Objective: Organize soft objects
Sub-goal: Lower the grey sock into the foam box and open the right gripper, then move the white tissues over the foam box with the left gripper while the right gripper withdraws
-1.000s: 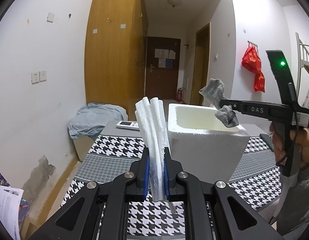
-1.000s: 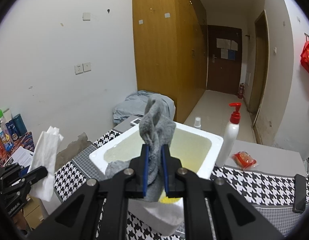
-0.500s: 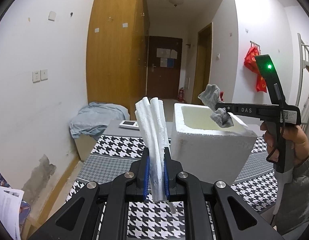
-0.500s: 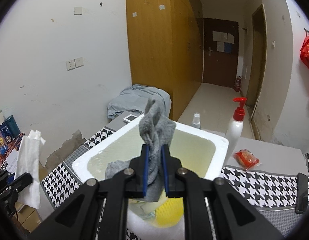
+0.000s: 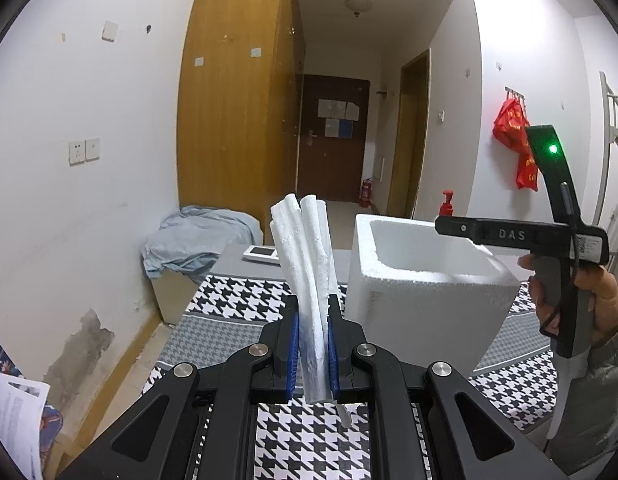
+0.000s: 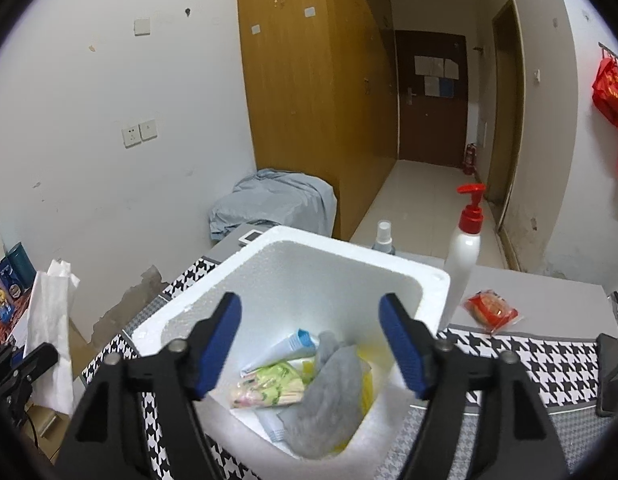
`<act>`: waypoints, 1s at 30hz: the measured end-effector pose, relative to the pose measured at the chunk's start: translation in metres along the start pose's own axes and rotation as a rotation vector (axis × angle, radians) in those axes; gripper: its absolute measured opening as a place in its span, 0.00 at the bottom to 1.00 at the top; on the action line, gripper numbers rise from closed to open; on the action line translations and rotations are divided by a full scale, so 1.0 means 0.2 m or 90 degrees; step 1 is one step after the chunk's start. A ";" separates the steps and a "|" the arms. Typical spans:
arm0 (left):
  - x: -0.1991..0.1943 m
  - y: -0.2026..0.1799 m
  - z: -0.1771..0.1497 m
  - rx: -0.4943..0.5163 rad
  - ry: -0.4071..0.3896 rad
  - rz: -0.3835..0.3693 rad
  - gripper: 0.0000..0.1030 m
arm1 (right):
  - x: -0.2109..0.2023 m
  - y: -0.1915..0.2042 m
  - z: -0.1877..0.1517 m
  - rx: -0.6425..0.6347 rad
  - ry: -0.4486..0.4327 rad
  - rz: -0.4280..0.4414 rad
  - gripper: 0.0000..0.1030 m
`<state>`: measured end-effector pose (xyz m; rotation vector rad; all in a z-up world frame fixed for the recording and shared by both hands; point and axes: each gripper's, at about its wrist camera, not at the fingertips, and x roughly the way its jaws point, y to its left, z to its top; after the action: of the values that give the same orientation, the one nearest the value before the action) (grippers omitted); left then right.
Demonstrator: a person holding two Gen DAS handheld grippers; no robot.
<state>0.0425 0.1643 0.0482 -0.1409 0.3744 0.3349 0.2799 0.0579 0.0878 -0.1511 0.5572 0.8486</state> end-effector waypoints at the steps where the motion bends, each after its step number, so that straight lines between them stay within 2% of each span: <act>1: 0.00 0.00 0.00 0.000 0.000 -0.002 0.12 | -0.01 0.00 0.00 -0.002 -0.003 0.001 0.81; 19: 0.09 -0.09 0.08 0.012 0.007 -0.055 0.12 | -0.18 -0.08 -0.10 -0.018 -0.020 -0.020 0.81; 23: 0.10 -0.13 0.10 0.022 0.004 -0.066 0.12 | -0.21 -0.11 -0.13 -0.016 -0.027 -0.022 0.87; 30: 0.13 -0.19 0.14 0.038 0.009 -0.085 0.12 | -0.29 -0.15 -0.17 -0.011 -0.037 -0.027 0.87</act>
<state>0.0881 0.1415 0.0658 -0.1085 0.3867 0.1907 0.2590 -0.0122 0.0861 -0.1530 0.4901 0.8138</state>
